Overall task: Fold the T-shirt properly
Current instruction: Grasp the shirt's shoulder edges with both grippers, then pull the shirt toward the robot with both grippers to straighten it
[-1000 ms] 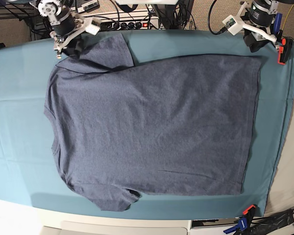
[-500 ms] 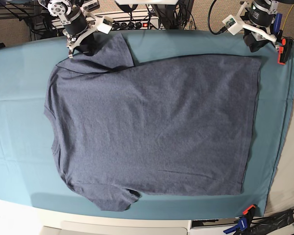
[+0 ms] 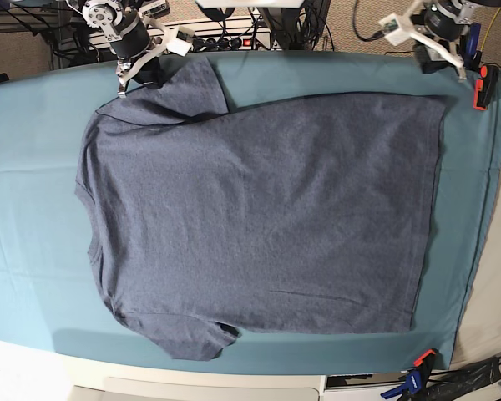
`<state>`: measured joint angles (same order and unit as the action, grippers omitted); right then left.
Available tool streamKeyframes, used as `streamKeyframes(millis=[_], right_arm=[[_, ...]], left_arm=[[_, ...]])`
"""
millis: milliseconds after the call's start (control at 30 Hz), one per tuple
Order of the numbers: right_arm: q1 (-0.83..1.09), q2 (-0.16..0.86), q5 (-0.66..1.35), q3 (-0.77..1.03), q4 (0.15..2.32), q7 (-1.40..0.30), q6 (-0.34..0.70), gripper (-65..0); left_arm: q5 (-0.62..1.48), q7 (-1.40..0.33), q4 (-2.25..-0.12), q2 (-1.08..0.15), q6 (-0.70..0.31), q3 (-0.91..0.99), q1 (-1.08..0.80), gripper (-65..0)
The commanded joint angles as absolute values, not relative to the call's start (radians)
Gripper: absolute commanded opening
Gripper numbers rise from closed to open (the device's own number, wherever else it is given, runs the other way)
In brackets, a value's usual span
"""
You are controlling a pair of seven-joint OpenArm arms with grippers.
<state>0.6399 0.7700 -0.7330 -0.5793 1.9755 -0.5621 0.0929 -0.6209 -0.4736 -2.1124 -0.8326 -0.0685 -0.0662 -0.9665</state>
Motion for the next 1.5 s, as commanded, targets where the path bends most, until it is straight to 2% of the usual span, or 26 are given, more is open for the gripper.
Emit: streamKeyframes(millis=[0,167,267,367,800,867,1033,1133,1200,1300,1467], right_arm=[[0.646,0.781,-0.735,-0.581,1.981,-0.561,0.073,-65.0],[0.646,0.781,-0.779,-0.581,1.981,-0.553,-0.034,-65.0],[0.646,0.781,-0.778,-0.581,1.981,-0.552,-0.034,-65.0],[0.646,0.781,-0.778,-0.582,1.981,-0.551,-0.034,-65.0],[0.646,0.775,-0.777,-0.582,1.981,-0.554,-0.034,-65.0],[0.646,0.775,-0.778,-0.582,1.981,-0.554,-0.035,-65.0],[0.646,0.775,-0.779,-0.582,1.981,-0.553,-0.035,-65.0],[0.646,0.776,-0.779,-0.582,1.981,-0.555,-0.037,-65.0],[0.650,0.776,-0.780,-0.582,1.982,-0.571,-0.045,-65.0],[0.675,0.779,-0.833,-0.582,1.982,-0.586,-0.064,-65.0],[0.740,0.803,-0.892,-0.582,1.984,-0.617,-0.087,-65.0]], left_arm=[[-0.631,-0.469,-2.109,-0.852,-0.049,-0.063,-0.958,-45.4],[-0.595,-0.405,-2.029,-0.859,-0.051,-0.064,-0.864,-45.4],[-0.570,-0.392,-1.987,-0.871,-0.054,-0.074,-0.805,-45.3],[-0.571,-0.392,-1.953,-0.894,-0.054,-0.114,-0.758,-42.7],[-0.582,-0.442,-1.858,-0.914,-0.043,-0.440,-0.548,-42.7],[-0.582,-0.456,-1.858,-0.915,-0.042,-0.450,-0.538,-46.3],[-0.561,-0.456,-1.858,-0.915,-0.043,-0.450,-0.538,-65.0],[-0.561,-0.476,-1.859,-0.918,-0.036,-0.449,-0.537,-65.0],[-0.561,-0.496,-1.861,-0.924,0.007,-0.450,-0.539,-65.0],[-0.573,-0.517,-1.889,-0.962,0.060,-0.449,-0.566,-65.0],[-0.572,-0.544,-1.975,-1.027,0.083,-0.449,-0.632,-65.0]])
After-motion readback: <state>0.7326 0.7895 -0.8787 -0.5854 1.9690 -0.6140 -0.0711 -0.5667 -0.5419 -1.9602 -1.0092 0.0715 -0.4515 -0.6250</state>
